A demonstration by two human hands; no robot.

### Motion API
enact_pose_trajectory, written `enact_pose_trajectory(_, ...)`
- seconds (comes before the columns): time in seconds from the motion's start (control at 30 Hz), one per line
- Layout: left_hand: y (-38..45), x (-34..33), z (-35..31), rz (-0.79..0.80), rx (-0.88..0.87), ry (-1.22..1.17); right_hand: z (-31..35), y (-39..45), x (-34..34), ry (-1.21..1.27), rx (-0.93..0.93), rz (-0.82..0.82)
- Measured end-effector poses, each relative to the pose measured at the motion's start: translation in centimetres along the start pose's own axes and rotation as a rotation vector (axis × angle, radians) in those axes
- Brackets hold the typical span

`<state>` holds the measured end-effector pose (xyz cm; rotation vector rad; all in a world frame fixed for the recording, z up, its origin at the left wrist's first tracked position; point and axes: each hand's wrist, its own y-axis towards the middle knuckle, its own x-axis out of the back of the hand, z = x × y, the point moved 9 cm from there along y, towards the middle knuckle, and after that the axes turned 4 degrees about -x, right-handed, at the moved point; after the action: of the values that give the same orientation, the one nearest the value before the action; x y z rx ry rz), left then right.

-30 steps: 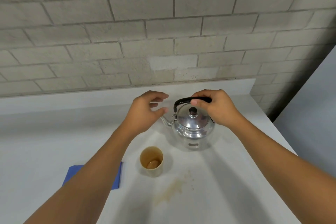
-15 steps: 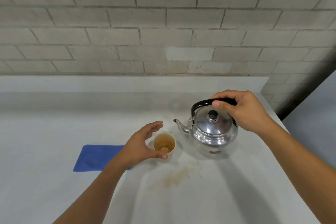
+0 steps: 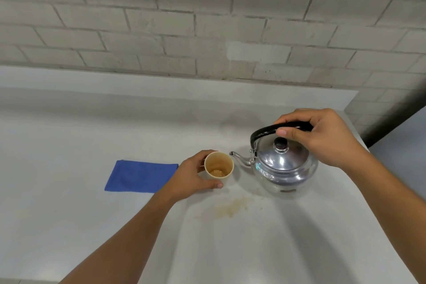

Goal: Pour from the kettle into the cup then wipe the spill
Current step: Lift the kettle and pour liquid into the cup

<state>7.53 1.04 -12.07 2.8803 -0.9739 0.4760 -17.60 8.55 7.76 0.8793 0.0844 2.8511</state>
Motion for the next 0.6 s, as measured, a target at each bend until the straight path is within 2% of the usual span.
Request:
enact_pose_trajectory(0.47, 0.2, -0.2, 0.6, -0.017, 0.014, -0.04, 4.1, 0.1, -1.8, -0.273, 0.121, 0.093)
enact_pose_trajectory(0.6, 0.2, -0.3, 0.5, -0.019, 0.015, -0.054, 4.1, 0.4, -1.9, -0.286, 0.12, 0.107)
